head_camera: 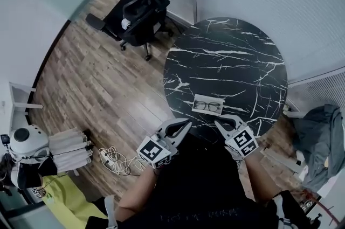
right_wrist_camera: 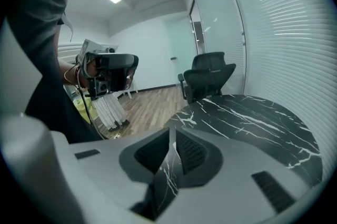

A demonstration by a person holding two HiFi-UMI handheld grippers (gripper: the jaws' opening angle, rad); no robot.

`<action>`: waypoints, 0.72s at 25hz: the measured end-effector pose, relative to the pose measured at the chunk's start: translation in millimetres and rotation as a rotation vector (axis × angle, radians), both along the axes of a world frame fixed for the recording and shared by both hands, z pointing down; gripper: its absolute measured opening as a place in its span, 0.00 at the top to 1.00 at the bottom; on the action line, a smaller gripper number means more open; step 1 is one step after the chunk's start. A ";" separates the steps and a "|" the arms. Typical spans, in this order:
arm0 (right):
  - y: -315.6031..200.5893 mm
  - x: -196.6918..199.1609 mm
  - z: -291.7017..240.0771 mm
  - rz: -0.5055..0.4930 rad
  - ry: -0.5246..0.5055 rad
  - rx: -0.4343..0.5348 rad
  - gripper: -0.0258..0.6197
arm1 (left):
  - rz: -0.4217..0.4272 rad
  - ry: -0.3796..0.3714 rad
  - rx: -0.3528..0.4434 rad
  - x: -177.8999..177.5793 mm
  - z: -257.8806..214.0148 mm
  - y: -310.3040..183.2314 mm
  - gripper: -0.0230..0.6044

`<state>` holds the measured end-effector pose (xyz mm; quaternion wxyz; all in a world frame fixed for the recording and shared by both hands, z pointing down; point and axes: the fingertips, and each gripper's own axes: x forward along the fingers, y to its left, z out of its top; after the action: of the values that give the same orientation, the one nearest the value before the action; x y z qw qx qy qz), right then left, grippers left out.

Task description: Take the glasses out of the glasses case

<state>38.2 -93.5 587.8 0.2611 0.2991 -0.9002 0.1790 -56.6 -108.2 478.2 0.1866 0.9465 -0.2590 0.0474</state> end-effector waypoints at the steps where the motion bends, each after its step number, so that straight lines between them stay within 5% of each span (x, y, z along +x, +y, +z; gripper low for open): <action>1: -1.7 -1.5 5.0 -0.013 0.017 -0.002 0.91 | -0.002 -0.003 -0.002 -0.9 1.1 -1.7 0.93; 18: -22.6 -15.5 84.1 -0.093 0.169 -0.123 0.91 | -0.029 0.001 -0.028 -19.9 7.3 -8.6 0.93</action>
<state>22.7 -116.1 672.0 0.3621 0.2545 -0.8751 0.1958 -76.4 -116.7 485.5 0.2005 0.9400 -0.2720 0.0479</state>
